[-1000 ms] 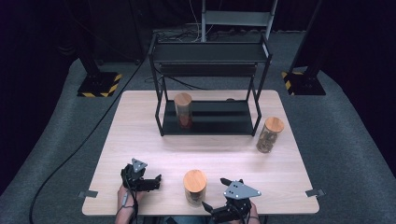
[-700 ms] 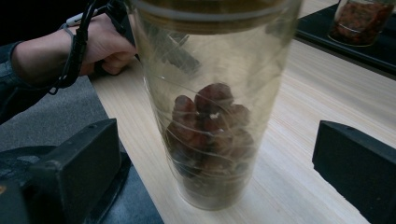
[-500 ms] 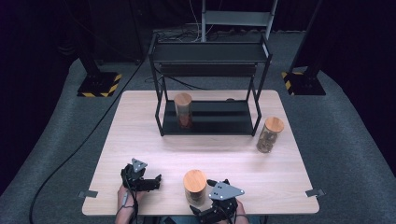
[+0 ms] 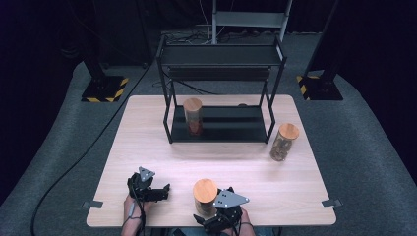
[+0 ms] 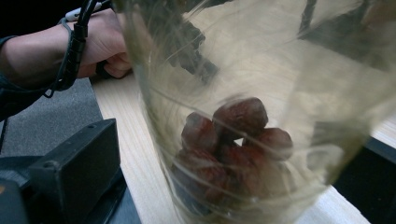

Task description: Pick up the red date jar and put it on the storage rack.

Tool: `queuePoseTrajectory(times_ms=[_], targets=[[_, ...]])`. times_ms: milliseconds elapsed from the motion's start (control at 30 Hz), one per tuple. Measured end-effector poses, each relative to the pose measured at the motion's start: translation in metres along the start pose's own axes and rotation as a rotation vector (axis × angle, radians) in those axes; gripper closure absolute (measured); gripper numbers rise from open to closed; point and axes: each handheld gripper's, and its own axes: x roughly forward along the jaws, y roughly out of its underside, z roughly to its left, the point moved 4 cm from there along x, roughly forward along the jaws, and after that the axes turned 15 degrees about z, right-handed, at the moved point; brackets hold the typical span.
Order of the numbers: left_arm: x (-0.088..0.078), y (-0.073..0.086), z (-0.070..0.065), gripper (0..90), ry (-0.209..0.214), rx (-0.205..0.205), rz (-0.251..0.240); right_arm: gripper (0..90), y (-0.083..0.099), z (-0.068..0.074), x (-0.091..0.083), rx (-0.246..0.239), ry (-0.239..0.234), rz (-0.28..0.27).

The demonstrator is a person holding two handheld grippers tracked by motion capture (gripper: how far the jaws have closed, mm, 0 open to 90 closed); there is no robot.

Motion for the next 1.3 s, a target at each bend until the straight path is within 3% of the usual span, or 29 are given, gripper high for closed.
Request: queuePoseTrajectory(times_ms=[100,533,1300], targets=[[0.0,0.0,0.0,0.2,0.0,0.0,0.0,0.8,-0.0008,-0.0004,0.0031,-0.004,0.004,-0.005],[0.0,0.0,0.0,0.2,0.0,0.0,0.0,23.5,0.0018,-0.0041,0.0051,0.004,0.054,-0.034],[0.0,0.0,0.0001,0.2,-0.001,0.001,0.0,24.5,0.0038,-0.004,0.0039,0.015,0.089,-0.057]])
